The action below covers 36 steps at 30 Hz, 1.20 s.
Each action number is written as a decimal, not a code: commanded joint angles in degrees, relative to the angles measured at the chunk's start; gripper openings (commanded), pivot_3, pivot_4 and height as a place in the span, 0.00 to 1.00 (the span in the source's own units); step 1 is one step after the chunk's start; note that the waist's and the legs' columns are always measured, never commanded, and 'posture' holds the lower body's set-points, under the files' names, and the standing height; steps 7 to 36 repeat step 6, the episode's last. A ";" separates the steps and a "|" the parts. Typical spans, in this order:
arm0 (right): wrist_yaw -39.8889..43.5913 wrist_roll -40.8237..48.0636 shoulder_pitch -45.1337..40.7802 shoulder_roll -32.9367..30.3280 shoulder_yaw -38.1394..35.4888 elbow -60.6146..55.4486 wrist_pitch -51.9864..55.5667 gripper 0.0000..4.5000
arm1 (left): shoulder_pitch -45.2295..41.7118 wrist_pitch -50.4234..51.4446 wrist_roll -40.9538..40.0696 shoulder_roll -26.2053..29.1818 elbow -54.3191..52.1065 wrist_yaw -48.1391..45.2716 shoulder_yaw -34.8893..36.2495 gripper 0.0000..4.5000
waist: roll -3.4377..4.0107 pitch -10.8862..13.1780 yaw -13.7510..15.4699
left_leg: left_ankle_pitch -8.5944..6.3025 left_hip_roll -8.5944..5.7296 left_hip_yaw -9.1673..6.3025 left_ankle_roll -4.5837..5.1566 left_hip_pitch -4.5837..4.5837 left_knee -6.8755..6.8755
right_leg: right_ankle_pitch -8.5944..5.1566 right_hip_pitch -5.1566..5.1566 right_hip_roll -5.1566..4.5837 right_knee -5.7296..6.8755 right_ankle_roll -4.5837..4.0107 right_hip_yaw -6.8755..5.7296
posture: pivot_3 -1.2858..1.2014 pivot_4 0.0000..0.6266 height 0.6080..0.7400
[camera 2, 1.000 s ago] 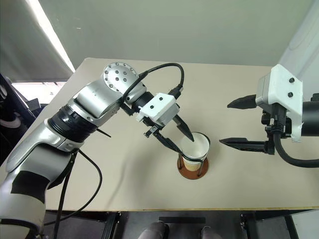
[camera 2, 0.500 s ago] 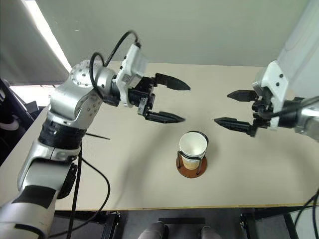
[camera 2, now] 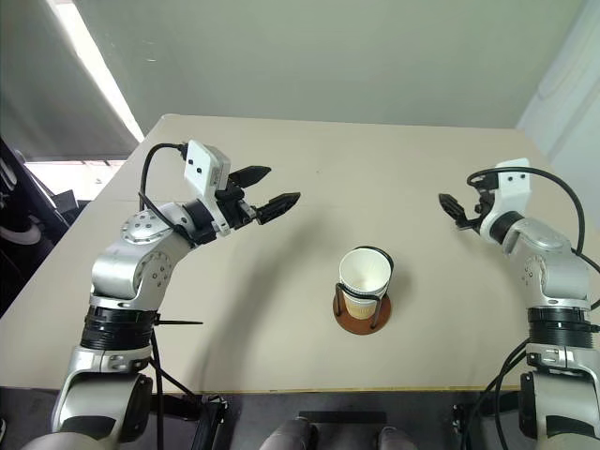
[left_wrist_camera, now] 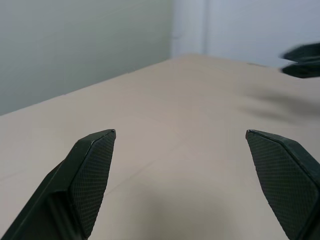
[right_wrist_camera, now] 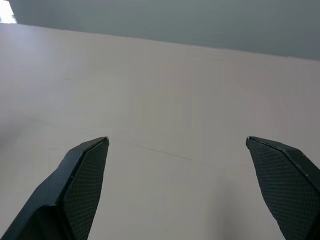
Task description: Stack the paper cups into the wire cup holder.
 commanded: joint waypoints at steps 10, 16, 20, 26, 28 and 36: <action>-8.67 -4.75 0.83 2.94 -5.78 9.10 -10.59 1.00 | 2.35 -7.96 7.01 -0.01 12.27 12.98 8.89 0.99 | 0.01 0.00 -0.47 | 0.04 0.04 0.12 -0.09 0.20 -0.23 | -0.01 -0.01 0.01 0.05 -0.15 0.10 | 0.52 0.24 1.00; -8.67 -4.75 0.83 2.94 -5.78 9.10 -10.59 1.00 | 2.35 -7.96 7.01 -0.01 12.27 12.98 8.89 0.99 | 0.01 0.00 -0.47 | 0.04 0.04 0.12 -0.09 0.20 -0.23 | -0.01 -0.01 0.01 0.05 -0.15 0.10 | 0.52 0.24 1.00; -8.67 -4.75 0.83 2.94 -5.78 9.10 -10.59 1.00 | 2.35 -7.96 7.01 -0.01 12.27 12.98 8.89 0.99 | 0.01 0.00 -0.47 | 0.04 0.04 0.12 -0.09 0.20 -0.23 | -0.01 -0.01 0.01 0.05 -0.15 0.10 | 0.52 0.24 1.00; -8.67 -4.75 0.83 2.94 -5.78 9.10 -10.59 1.00 | 2.35 -7.96 7.01 -0.01 12.27 12.98 8.89 0.99 | 0.01 0.00 -0.47 | 0.04 0.04 0.12 -0.09 0.20 -0.23 | -0.01 -0.01 0.01 0.05 -0.15 0.10 | 0.52 0.24 1.00; -8.67 -4.75 0.83 2.94 -5.78 9.10 -10.59 1.00 | 2.35 -7.96 7.01 -0.01 12.27 12.98 8.89 0.99 | 0.01 0.00 -0.47 | 0.04 0.04 0.12 -0.09 0.20 -0.23 | -0.01 -0.01 0.01 0.05 -0.15 0.10 | 0.52 0.24 1.00; -8.67 -4.75 0.83 2.94 -5.78 9.10 -10.59 1.00 | 2.35 -7.96 7.01 -0.01 12.27 12.98 8.89 0.99 | 0.01 0.00 -0.47 | 0.04 0.04 0.12 -0.09 0.20 -0.23 | -0.01 -0.01 0.01 0.05 -0.15 0.10 | 0.52 0.24 1.00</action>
